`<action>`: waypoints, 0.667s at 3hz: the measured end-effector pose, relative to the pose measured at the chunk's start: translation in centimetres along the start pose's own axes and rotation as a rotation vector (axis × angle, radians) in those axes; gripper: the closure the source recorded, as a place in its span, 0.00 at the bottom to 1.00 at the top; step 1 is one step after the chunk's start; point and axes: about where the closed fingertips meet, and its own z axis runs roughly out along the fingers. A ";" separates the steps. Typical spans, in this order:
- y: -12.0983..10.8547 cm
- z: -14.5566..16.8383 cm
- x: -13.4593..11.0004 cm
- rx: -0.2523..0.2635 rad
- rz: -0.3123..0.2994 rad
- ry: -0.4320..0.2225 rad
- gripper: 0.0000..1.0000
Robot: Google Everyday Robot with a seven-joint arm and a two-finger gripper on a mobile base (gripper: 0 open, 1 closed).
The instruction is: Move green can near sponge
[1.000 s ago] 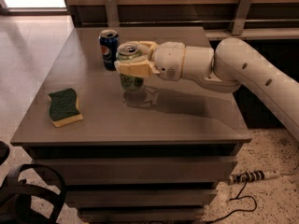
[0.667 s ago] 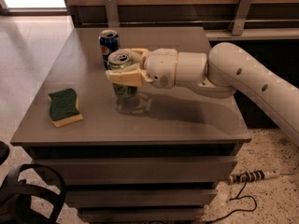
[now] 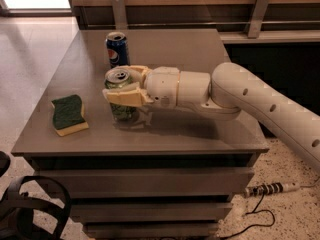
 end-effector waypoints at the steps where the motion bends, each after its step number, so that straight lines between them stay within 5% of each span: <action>1: 0.8 0.9 0.8 -0.020 0.033 -0.026 1.00; 2: 0.9 1.1 0.8 -0.024 0.031 -0.026 0.84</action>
Offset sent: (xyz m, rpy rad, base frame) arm -0.0039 0.0086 -0.0076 0.0247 0.0228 0.0183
